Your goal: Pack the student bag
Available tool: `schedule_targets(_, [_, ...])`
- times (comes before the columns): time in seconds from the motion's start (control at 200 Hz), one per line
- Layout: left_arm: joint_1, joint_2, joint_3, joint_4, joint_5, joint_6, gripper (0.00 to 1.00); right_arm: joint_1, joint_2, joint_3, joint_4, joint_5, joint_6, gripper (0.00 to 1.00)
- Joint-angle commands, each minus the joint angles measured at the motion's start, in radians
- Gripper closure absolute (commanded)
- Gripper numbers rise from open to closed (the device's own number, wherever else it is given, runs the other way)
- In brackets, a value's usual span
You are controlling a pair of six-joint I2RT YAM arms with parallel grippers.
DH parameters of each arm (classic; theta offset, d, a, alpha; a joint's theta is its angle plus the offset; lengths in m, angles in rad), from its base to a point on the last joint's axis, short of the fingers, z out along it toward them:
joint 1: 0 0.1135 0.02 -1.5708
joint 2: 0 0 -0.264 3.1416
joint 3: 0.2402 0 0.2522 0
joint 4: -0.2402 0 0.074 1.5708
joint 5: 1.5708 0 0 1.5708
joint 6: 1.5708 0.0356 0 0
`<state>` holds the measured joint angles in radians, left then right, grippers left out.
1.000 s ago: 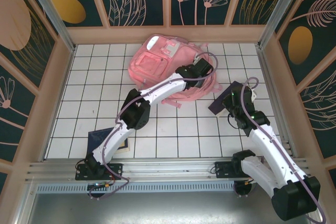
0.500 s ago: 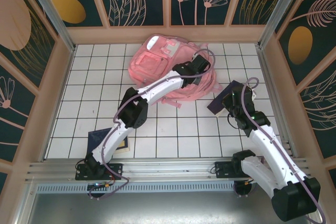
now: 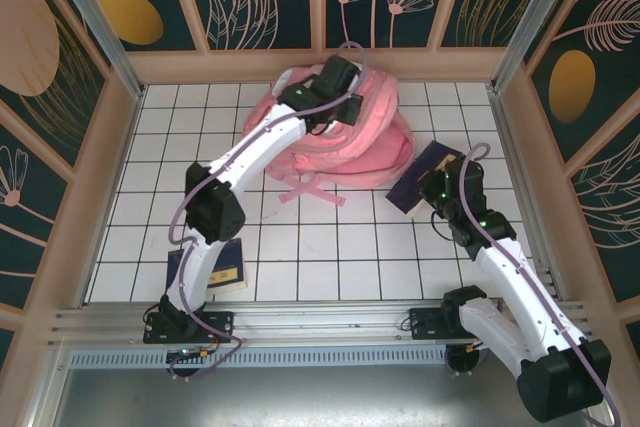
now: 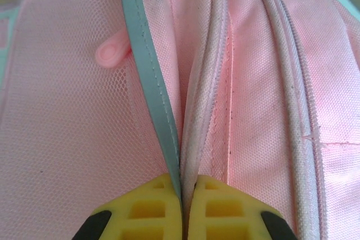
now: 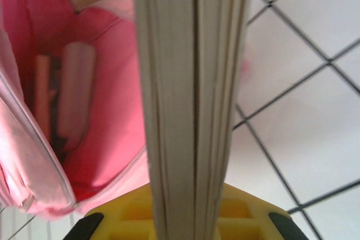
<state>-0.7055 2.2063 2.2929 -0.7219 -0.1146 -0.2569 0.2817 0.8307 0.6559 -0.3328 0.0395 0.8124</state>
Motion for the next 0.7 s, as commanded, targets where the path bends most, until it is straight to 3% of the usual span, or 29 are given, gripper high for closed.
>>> schedule_targets(0.0, [0.008, -0.142, -0.021, 0.041, 0.075, 0.058, 1.0, -0.008, 0.009, 0.02, 0.198, -0.168, -0.068, 1.0])
schedule_targets(0.195, [0.098, -0.283, -0.169, 0.112, 0.218, 0.029, 1.0, -0.049, 0.132, 0.031, 0.347, -0.387, -0.016, 1.0])
schedule_targets(0.42, [0.198, -0.397, -0.335, 0.24, 0.414, -0.066, 1.0, -0.092, 0.291, 0.007, 0.661, -0.625, 0.216, 1.0])
schedule_targets(0.525, [0.213, -0.411, -0.364, 0.272, 0.46, -0.096, 1.0, -0.087, 0.37, 0.001, 0.821, -0.66, 0.34, 1.0])
schedule_targets(0.696, [0.216, -0.41, -0.37, 0.285, 0.493, -0.121, 1.0, -0.035, 0.498, 0.075, 0.869, -0.612, 0.403, 1.0])
